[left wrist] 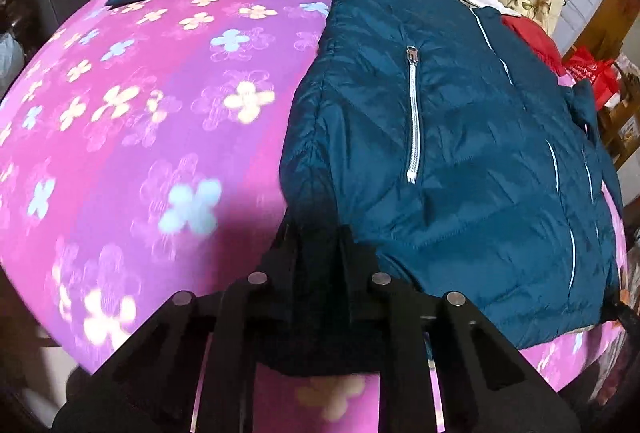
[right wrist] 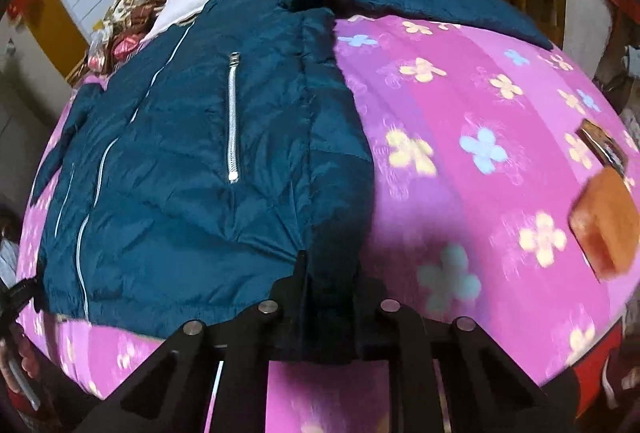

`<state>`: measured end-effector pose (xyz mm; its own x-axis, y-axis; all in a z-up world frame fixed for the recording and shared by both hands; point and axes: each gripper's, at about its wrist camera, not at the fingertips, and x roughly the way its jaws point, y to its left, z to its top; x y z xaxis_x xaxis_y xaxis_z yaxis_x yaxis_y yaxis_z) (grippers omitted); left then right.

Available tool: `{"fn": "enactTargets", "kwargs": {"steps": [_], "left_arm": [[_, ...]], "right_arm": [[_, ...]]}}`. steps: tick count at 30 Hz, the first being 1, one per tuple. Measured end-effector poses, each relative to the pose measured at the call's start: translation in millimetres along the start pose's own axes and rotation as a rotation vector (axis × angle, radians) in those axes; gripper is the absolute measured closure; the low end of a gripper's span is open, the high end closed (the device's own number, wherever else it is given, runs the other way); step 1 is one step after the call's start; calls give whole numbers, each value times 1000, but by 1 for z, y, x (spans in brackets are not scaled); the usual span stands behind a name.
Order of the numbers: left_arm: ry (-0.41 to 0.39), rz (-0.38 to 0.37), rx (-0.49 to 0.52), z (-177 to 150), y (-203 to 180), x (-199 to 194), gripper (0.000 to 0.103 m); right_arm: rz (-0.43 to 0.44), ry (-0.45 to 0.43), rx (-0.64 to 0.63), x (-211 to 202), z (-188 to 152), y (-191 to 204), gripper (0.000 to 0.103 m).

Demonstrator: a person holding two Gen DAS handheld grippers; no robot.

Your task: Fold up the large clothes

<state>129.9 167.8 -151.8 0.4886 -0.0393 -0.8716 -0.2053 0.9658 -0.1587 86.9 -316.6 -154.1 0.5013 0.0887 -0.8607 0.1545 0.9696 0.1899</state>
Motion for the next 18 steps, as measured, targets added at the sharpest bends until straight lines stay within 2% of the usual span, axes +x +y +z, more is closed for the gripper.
{"fn": "enactTargets", "kwargs": {"steps": [3,6,9,11,12,13,14,16,18], "left_arm": [[-42,69,20,-14,-5,-12,87],[-82,100,-16,-16,1,-33,87],[-170,115,-49,-20,5,-68,87],[-223,142,-52,-23,5,-91,84],[-251,146,-49,-25,4,-103,82],[-278,146,-45,-26,1,-115,74],[-298,147,-46,-28,-4,-124,59],[-331,124,-44,-32,-11,-141,38],[-355,103,-27,-36,-20,-156,36]], "right_arm": [[-9,-1,-6,-8,-13,-5,88],[11,-22,27,-20,-16,-15,86],[-9,-72,50,-42,-21,-19,73],[-66,-155,43,-68,-23,-14,59],[-75,-187,37,-77,-25,-11,57],[-79,-230,22,-91,-25,-3,56],[-76,-270,0,-105,-25,6,56],[-66,-322,-33,-125,-22,22,56],[-45,-380,-75,-148,-19,45,56]]}}
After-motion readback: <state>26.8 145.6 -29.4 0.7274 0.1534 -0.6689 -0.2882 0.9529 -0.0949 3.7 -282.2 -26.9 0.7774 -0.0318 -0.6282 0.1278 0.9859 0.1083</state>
